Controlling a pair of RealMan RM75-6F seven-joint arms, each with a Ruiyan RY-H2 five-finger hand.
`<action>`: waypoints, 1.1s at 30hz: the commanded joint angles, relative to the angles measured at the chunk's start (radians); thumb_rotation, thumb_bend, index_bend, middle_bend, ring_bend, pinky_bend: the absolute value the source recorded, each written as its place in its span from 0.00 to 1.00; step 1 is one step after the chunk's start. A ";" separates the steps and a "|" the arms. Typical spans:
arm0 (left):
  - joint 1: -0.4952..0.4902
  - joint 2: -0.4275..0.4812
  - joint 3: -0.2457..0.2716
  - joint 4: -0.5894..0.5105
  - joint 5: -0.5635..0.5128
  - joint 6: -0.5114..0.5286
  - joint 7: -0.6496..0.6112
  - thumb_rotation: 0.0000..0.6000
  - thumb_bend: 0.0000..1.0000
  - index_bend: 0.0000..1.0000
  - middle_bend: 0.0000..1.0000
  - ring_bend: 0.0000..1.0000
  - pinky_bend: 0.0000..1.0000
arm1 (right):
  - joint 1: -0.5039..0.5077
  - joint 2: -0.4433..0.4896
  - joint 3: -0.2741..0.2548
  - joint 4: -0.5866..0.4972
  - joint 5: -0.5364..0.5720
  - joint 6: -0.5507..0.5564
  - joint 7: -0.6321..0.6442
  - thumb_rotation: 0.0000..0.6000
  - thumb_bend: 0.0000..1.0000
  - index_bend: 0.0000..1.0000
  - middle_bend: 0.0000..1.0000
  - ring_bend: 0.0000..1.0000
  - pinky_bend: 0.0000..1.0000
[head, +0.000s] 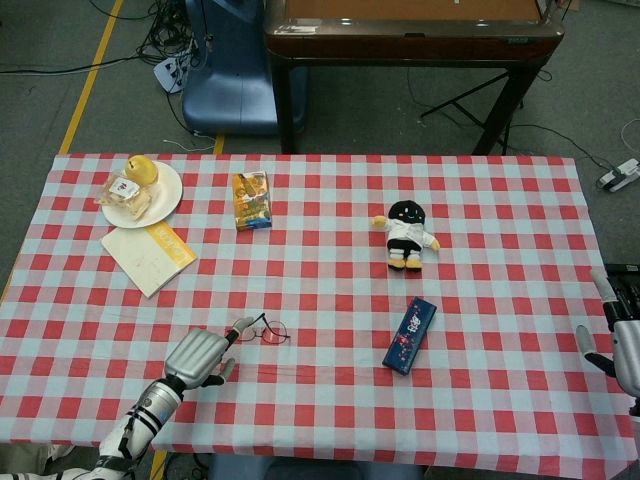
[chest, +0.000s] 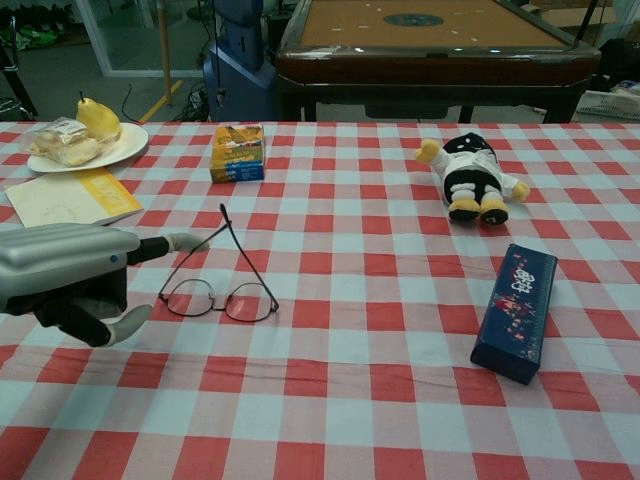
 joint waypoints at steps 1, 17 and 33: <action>-0.021 -0.022 0.009 0.000 -0.034 -0.014 0.016 0.84 0.60 0.00 1.00 1.00 1.00 | -0.001 -0.002 0.000 0.005 0.001 0.000 0.006 1.00 0.39 0.00 0.17 0.10 0.19; -0.100 -0.122 0.000 0.069 -0.161 -0.023 0.043 0.87 0.60 0.00 1.00 1.00 1.00 | -0.002 -0.021 0.003 0.045 0.004 -0.004 0.039 1.00 0.39 0.00 0.17 0.10 0.19; -0.032 0.058 -0.040 -0.080 -0.022 0.203 -0.046 0.89 0.60 0.00 1.00 1.00 1.00 | 0.003 -0.029 0.003 0.054 0.002 -0.015 0.046 1.00 0.39 0.00 0.17 0.10 0.19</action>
